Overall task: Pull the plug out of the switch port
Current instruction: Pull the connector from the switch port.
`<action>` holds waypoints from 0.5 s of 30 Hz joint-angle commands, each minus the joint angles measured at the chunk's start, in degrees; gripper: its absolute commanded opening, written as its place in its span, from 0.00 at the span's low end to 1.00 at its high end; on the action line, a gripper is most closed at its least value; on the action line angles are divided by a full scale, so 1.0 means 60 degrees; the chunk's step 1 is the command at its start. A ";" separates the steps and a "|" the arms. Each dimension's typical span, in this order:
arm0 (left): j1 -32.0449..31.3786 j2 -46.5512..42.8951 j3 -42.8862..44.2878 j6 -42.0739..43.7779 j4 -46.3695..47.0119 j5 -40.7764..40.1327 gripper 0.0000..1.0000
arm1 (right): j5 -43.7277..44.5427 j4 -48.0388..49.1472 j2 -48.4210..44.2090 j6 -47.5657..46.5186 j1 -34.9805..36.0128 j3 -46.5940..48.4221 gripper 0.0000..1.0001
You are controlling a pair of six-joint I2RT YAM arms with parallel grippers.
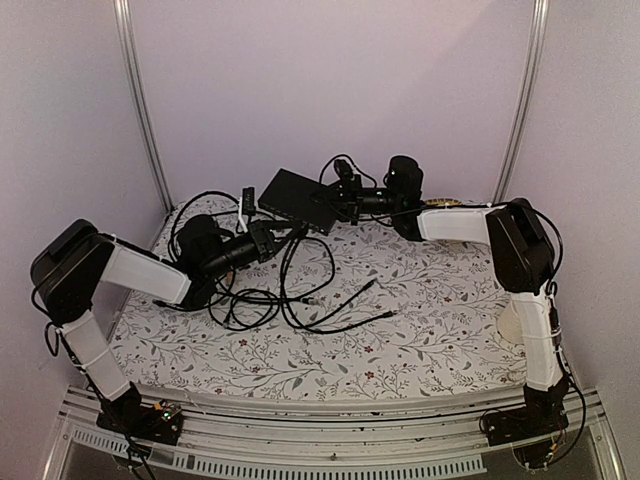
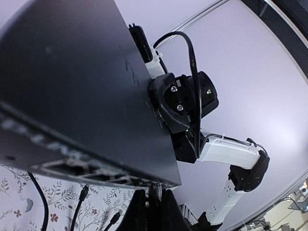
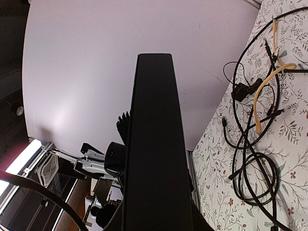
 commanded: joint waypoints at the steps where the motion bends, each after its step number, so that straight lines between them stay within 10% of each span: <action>1: 0.0273 -0.0045 -0.0101 0.0591 -0.1006 0.0167 0.00 | 0.0489 0.0831 -0.0473 0.0221 -0.0589 0.0347 0.02; 15: 0.0738 -0.0104 -0.0144 0.0630 -0.1055 0.0338 0.00 | 0.0148 0.0815 -0.0459 0.0273 -0.0711 0.0421 0.02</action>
